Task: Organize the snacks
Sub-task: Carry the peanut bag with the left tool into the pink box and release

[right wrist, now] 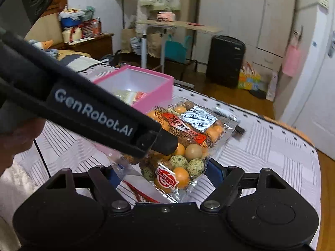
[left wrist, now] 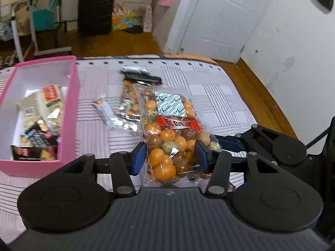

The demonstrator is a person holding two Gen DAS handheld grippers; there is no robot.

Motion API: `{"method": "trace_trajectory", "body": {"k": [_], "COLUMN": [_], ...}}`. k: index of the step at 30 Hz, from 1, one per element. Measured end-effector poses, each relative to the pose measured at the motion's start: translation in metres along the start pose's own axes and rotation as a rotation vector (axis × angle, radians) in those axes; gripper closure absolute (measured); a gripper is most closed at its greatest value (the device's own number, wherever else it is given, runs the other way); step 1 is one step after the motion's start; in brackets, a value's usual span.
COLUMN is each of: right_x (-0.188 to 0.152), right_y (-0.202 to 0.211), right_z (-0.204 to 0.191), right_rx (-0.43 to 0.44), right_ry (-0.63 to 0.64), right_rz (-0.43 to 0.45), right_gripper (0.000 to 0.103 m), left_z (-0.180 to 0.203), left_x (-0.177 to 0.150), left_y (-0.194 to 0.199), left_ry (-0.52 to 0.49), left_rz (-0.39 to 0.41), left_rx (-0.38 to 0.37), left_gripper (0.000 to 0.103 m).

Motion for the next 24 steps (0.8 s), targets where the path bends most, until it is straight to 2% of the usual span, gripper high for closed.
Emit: {"method": "trace_trajectory", "body": {"k": [4,13,17,21,24], "right_x": [0.024,0.061,0.078,0.100,0.109], "right_y": [-0.004,-0.032,-0.053,-0.086,-0.110], "right_z": [-0.008,-0.025,-0.036,-0.060,-0.075], "right_rx": [-0.003,0.020,0.065,0.106,0.171], "right_ry": [0.058,0.109,0.143,0.233,0.232], "right_rz": [0.024,0.064,0.102,0.121,0.090], "right_gripper": [0.020,0.020,0.020,0.020,0.020], "left_z": [-0.010,-0.048,-0.080,-0.129,-0.164], "left_x": [0.010,0.029,0.042,0.048,0.054], "left_y": [0.018,0.034,0.038,0.042,0.031], "left_ry": [0.023,0.063,0.108,0.209,0.263], "left_rz": [0.063,0.133,0.178,0.266,0.243], "left_rx": [0.029,0.095,0.132,0.139,0.168], "left_gripper": [0.054,0.054,0.053,0.053,0.053]}}
Point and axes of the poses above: each gripper's, at about its wrist camera, not at the fingertips, and y roughly against the way its jaws point, z to its right, x to its top, the point moved 5 cm from there along -y, roughly the way its jaws point, and after that the axes turned 15 degrees about y, right-handed, at the moved point
